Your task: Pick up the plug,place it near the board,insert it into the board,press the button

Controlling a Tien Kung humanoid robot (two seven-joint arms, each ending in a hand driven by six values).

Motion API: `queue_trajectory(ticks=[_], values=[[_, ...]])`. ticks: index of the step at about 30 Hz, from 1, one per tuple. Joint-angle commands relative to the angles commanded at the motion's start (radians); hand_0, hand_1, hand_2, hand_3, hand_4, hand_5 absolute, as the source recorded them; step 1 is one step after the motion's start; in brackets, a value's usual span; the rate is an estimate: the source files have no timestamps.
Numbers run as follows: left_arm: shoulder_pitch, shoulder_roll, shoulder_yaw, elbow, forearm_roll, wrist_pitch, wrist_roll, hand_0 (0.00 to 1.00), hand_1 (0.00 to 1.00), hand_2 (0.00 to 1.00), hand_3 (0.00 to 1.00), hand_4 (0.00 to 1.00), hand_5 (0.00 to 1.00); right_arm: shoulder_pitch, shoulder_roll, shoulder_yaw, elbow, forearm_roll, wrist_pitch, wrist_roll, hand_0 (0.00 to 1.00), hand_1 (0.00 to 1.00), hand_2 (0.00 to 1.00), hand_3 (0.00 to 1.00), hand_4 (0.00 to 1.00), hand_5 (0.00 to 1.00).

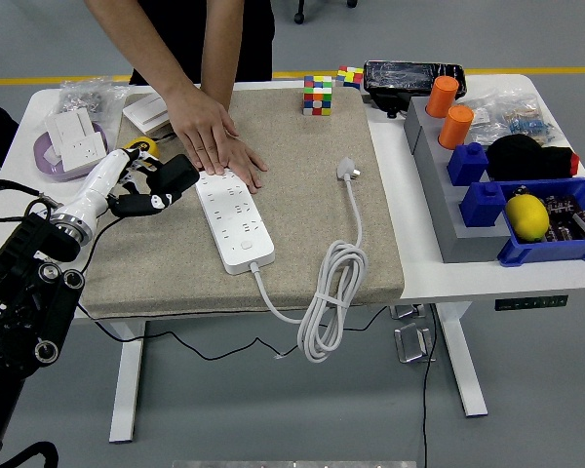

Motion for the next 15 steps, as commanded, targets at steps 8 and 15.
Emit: queue_trajectory(ticks=[8, 15], values=[[0.032, 0.007, -0.036, 0.071, 0.059, 0.095, -0.006, 0.363, 0.276, 0.309, 0.469, 0.684, 0.212, -0.002, 0.001, 0.004, 0.000, -0.002, 0.000, 0.000, 0.818, 0.774, 0.748, 0.752, 0.998, 0.998], [0.054, -0.001, -0.022, 0.075, 0.038, 0.056, -0.010, 0.366, 0.271, 0.286, 0.460, 0.683, 0.218, 0.000, 0.001, 0.008, 0.002, -0.006, -0.001, -0.001, 0.818, 0.774, 0.747, 0.752, 0.998, 0.998]])
